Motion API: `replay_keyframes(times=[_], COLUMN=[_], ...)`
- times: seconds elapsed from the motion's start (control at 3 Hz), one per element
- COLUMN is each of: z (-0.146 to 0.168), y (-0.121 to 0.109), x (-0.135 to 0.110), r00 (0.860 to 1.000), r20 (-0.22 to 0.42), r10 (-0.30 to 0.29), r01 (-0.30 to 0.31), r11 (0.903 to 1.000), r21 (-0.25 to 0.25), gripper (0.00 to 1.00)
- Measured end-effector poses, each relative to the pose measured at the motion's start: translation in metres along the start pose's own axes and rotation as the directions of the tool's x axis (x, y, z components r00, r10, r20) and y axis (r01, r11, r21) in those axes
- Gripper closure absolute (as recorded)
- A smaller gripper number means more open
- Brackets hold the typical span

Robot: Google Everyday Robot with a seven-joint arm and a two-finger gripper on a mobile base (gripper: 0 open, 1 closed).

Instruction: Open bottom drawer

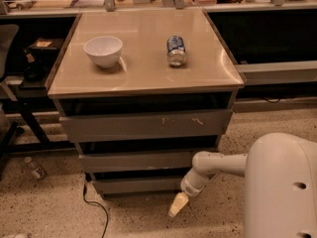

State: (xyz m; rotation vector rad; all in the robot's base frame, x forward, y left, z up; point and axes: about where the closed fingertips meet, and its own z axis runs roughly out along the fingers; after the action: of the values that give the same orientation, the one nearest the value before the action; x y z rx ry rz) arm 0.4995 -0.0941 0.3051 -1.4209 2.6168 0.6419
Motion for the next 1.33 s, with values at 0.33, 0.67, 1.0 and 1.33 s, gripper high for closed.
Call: replay_keyframes(times=[0.33,0.67,1.0,1.33], z=[0.000,0.013,0.030,0.037], y=[0.000,-0.014,-0.048,-0.077], x=[0.000,-0.002,0.000,0.002], r00=[1.000,1.000,0.998,0.995], r20=[0.000,0.019,0.053,0.076], r10=[0.000,0.006,0.039,0.058], r01=[0.000,-0.006,-0.040,-0.062], r11=[1.0000,1.0000,0.9989,0.9967], r21=[0.000,0.003,0.025,0.053], gripper=[0.00,0.00,0.00,0.00])
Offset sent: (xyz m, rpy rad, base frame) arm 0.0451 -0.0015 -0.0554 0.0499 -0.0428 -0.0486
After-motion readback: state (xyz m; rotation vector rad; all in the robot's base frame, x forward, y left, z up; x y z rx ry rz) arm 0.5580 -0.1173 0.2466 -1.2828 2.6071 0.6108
